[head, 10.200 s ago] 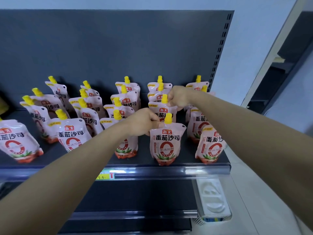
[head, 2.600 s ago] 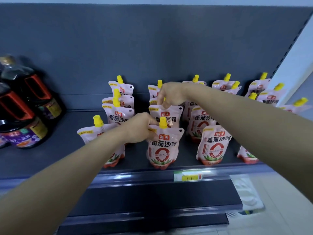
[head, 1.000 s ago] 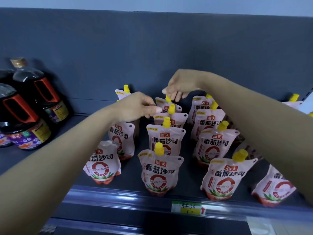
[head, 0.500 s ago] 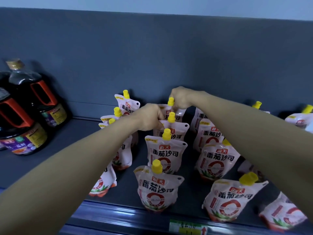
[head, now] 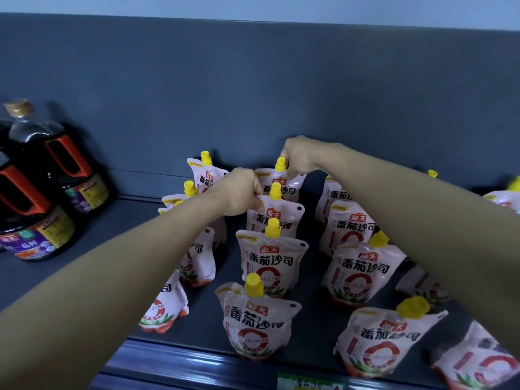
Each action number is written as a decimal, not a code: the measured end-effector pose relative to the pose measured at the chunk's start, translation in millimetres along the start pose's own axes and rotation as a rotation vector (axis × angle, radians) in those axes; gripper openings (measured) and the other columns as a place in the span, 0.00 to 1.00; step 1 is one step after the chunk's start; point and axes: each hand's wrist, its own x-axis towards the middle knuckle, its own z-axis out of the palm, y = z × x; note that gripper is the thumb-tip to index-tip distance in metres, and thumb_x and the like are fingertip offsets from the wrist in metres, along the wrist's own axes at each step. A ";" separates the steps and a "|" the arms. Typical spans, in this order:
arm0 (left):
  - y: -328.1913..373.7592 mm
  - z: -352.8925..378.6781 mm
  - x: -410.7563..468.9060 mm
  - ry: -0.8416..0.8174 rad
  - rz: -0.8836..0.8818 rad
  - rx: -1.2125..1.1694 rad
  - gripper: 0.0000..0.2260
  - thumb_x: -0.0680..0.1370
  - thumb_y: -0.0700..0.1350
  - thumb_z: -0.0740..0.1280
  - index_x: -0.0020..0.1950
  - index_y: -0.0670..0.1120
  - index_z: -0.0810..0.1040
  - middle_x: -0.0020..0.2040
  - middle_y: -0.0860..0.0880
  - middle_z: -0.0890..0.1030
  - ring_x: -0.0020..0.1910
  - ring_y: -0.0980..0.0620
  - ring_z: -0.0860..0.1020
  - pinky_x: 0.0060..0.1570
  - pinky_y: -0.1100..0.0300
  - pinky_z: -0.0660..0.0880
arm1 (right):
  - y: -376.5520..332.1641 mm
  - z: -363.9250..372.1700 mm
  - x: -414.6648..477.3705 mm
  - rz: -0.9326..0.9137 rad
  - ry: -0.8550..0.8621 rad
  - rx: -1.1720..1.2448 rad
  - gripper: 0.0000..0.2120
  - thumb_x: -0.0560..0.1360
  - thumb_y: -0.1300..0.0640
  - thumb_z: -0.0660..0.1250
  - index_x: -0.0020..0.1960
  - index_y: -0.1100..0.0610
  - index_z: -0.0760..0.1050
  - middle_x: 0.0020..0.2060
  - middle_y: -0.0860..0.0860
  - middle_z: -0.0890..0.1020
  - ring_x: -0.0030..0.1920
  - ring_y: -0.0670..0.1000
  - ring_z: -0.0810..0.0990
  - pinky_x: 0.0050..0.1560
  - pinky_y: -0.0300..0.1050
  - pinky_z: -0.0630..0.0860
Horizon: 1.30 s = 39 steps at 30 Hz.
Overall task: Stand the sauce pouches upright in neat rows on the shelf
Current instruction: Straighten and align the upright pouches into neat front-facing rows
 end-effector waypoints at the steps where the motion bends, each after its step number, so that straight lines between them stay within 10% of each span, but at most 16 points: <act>1: 0.3 0.2 1.4 0.010 0.005 0.000 0.24 0.70 0.39 0.73 0.19 0.45 0.63 0.23 0.48 0.59 0.25 0.52 0.57 0.26 0.63 0.57 | 1.2 -4.1 -2.9 0.007 -0.020 0.004 0.13 0.71 0.61 0.71 0.52 0.67 0.79 0.39 0.59 0.80 0.38 0.53 0.74 0.41 0.44 0.73; 7: 4.7 3.2 6.2 0.084 0.002 -0.032 0.14 0.70 0.38 0.73 0.37 0.30 0.71 0.29 0.37 0.65 0.28 0.42 0.61 0.29 0.60 0.64 | 5.9 -13.3 -21.0 0.030 0.037 -0.037 0.19 0.74 0.59 0.68 0.62 0.66 0.76 0.56 0.60 0.81 0.57 0.61 0.79 0.57 0.50 0.78; 14: 7.9 -0.9 3.4 0.005 0.000 0.001 0.20 0.72 0.38 0.71 0.23 0.41 0.66 0.25 0.48 0.61 0.27 0.51 0.60 0.29 0.61 0.59 | 4.6 -15.7 -42.6 0.065 0.115 -0.022 0.19 0.74 0.60 0.66 0.63 0.67 0.75 0.61 0.62 0.78 0.62 0.63 0.76 0.62 0.57 0.75; 19: 10.5 -21.2 -14.6 0.120 0.079 0.027 0.06 0.73 0.39 0.70 0.49 0.41 0.81 0.46 0.45 0.81 0.48 0.46 0.78 0.49 0.58 0.74 | -8.8 -25.6 -68.1 0.007 0.167 0.020 0.13 0.74 0.60 0.64 0.53 0.68 0.80 0.51 0.63 0.83 0.55 0.62 0.80 0.57 0.54 0.78; 22: 10.2 -40.4 -35.8 0.104 0.148 -0.023 0.04 0.72 0.38 0.70 0.45 0.43 0.82 0.41 0.48 0.83 0.42 0.52 0.79 0.42 0.64 0.73 | -17.6 -32.0 -87.1 -0.043 -0.062 0.201 0.08 0.72 0.65 0.66 0.50 0.63 0.81 0.43 0.55 0.85 0.47 0.54 0.82 0.50 0.45 0.79; 30: -12.9 -40.0 -83.5 -0.624 0.193 -0.085 0.14 0.64 0.38 0.74 0.41 0.58 0.83 0.38 0.59 0.84 0.39 0.63 0.82 0.43 0.66 0.78 | -52.4 -5.0 -103.8 -0.087 -0.384 0.234 0.20 0.71 0.54 0.74 0.61 0.56 0.77 0.52 0.52 0.82 0.44 0.46 0.82 0.39 0.35 0.77; 34: -17.2 -13.5 -97.3 -0.530 0.211 -0.064 0.09 0.64 0.50 0.76 0.43 0.57 0.83 0.37 0.59 0.84 0.36 0.64 0.80 0.49 0.62 0.76 | -62.1 9.7 -104.4 -0.073 -0.312 0.192 0.09 0.73 0.56 0.70 0.53 0.56 0.80 0.48 0.53 0.82 0.39 0.49 0.81 0.40 0.37 0.77; 39: -9.3 2.9 -116.8 -0.431 0.214 -0.119 0.06 0.74 0.48 0.70 0.37 0.54 0.82 0.24 0.63 0.75 0.28 0.63 0.72 0.31 0.75 0.66 | -64.5 15.1 -111.4 -0.065 -0.284 0.162 0.06 0.74 0.56 0.69 0.50 0.51 0.78 0.56 0.56 0.82 0.39 0.48 0.82 0.35 0.36 0.72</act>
